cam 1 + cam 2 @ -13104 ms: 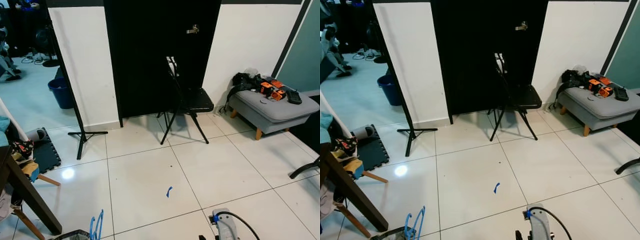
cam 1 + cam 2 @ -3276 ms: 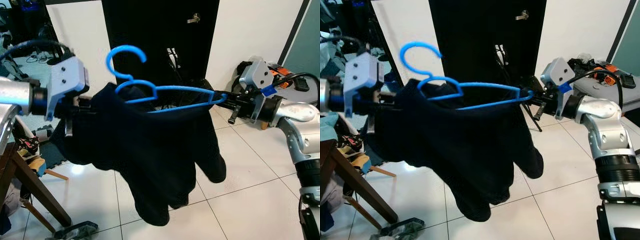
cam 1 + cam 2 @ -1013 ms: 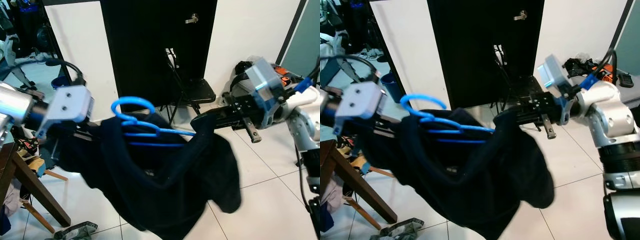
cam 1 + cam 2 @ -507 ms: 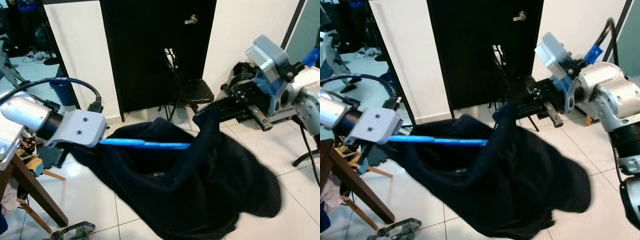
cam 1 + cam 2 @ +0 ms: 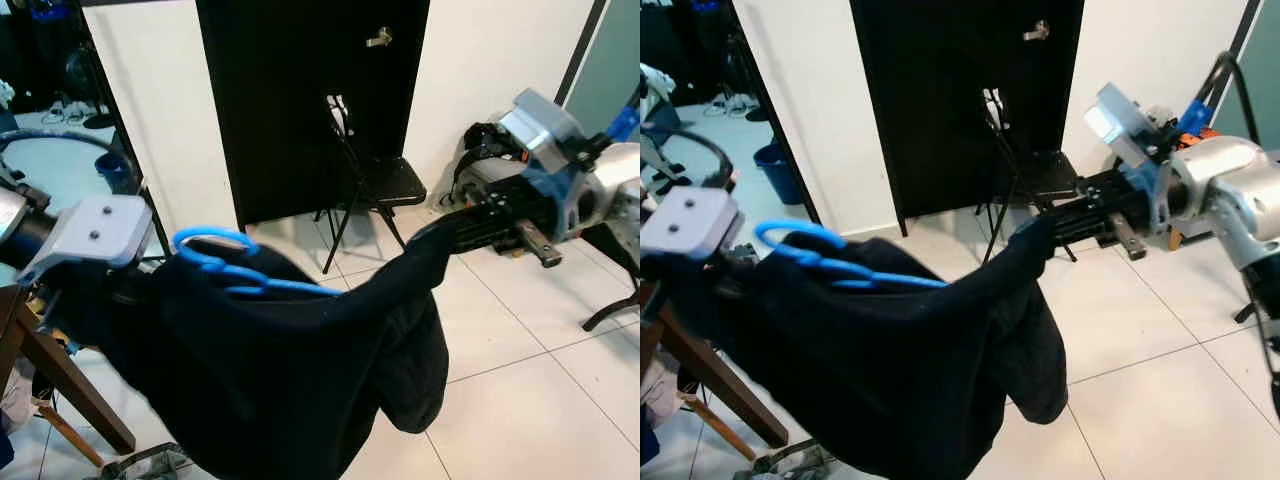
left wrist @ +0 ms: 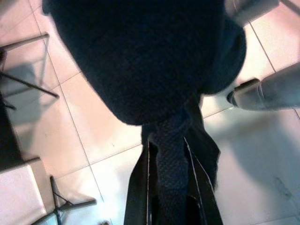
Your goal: Hang hanger
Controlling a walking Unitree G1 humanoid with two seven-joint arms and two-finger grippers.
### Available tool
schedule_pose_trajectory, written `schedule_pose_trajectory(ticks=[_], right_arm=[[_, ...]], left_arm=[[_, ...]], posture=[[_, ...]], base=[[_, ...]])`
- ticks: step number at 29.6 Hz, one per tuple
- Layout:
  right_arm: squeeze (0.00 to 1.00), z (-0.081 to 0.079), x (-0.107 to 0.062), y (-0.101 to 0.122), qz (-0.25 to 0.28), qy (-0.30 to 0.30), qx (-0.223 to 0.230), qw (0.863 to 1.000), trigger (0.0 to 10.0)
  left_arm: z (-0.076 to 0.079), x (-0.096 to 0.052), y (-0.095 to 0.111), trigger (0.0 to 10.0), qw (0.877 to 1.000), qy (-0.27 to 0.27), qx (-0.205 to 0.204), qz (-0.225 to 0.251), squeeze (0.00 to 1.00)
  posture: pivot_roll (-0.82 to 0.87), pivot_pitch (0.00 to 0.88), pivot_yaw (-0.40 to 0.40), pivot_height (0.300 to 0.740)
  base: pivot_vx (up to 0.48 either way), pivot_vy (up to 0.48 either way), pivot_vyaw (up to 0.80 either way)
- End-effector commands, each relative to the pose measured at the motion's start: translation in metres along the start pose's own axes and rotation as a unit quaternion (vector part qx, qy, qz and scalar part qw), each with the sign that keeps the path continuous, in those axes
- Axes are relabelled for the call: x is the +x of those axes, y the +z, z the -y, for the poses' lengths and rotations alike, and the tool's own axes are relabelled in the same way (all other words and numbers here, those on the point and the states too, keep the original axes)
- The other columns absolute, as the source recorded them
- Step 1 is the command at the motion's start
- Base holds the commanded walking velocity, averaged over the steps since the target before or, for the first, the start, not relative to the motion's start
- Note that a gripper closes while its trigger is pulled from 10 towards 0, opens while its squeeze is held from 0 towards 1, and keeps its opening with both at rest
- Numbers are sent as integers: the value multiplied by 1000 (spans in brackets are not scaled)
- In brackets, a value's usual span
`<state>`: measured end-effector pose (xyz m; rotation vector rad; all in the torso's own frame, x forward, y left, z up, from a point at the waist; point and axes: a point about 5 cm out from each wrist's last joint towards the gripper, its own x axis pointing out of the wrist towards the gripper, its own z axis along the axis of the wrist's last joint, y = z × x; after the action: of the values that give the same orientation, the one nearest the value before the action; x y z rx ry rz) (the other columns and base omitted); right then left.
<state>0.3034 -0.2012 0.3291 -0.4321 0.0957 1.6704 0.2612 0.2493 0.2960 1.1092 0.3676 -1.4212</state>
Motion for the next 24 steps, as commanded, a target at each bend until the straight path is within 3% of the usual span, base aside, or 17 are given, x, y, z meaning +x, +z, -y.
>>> schedule_pose_trajectory(ticks=[1, 6, 11, 12, 15, 22, 24], right_arm=[[0, -2, -3, 14, 5, 8, -24, 1000, 0], [0, -5, -1, 20, 9, 20, -33, 999, 0], [0, -13, 31, 35, 34, 112, -53, 992, 0], [0, -13, 31, 35, 34, 112, -53, 992, 0], [0, -16, 53, 42, 47, 166, -65, 983, 0], [0, -16, 68, 46, 53, 198, -72, 976, 0], [0, -9, 75, 38, 38, 193, -79, 977, 0]], left_arm=[[7, -10, -7, 10000, 999, -22, -13, -30, 0], [8, -13, -3, 10000, 999, -31, -15, -17, 0], [-2, 3, 34, 10000, 994, -61, 27, 87, 0], [-2, 3, 34, 10000, 994, -61, 27, 87, 0], [-8, 12, 58, 10000, 984, -82, 65, 142, 0], [-10, 12, 74, 10000, 975, -96, 88, 180, 0], [-10, 9, 79, 10000, 972, -101, 94, 193, 0]], posture=[[-50, 0, 5, 740], [-52, 0, 6, 740], [-60, 0, 4, 740], [-60, 0, 4, 740], [-59, 0, 4, 740], [-61, 0, 2, 740], [-56, 0, -1, 740]], base=[[0, 0, 0], [0, 0, 0], [0, 0, 0], [0, 0, 0], [0, 0, 0], [0, 0, 0], [0, 0, 0]])
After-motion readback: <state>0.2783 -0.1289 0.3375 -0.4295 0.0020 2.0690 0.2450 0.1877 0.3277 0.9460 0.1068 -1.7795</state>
